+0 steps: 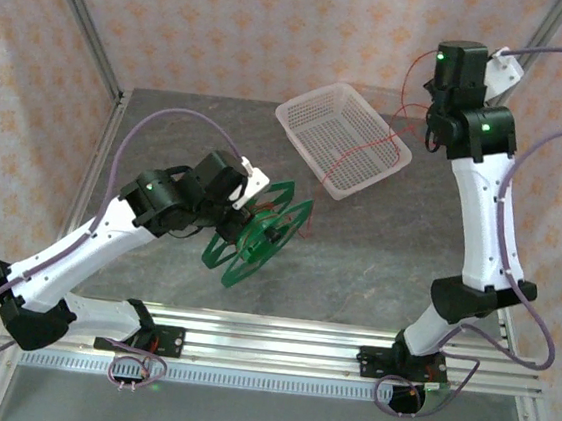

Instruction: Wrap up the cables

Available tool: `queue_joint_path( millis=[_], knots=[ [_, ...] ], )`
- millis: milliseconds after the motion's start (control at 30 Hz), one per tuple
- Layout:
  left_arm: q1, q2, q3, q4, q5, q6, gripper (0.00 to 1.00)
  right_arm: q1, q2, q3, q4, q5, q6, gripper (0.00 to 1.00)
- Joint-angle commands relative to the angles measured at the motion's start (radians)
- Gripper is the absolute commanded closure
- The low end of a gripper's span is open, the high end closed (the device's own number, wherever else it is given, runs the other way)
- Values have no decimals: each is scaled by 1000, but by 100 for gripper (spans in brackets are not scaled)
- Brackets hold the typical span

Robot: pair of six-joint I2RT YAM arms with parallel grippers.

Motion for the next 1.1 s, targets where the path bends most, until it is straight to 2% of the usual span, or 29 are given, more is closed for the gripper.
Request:
queue_joint_path(
  millis=[0, 133, 233, 500, 633, 733, 933, 1067],
  knots=[
    [-38, -10, -22, -12, -146, 65, 100, -13, -77, 41, 158, 70, 43, 100],
    [-45, -42, -91, 36, -264, 116, 100, -13, -102, 91, 210, 105, 14, 100],
    [-45, -74, -135, 69, -309, 149, 100, -13, -130, 111, 244, 147, -30, 100],
    [-44, -121, -192, 109, -305, 202, 100, -14, -158, 179, 344, 247, -242, 100],
    [-44, -155, -188, 130, -196, 190, 100, -16, -116, 201, 360, 208, -333, 100],
    [-44, -190, -154, 140, -71, 155, 100, -16, -77, 189, 314, 178, -332, 100],
    [-44, -240, -130, 110, 79, 131, 100, -32, 20, 208, 264, 160, -329, 100],
    [-44, -250, -138, 81, 85, 134, 100, -43, 88, 283, 225, 217, -344, 100]
  ],
)
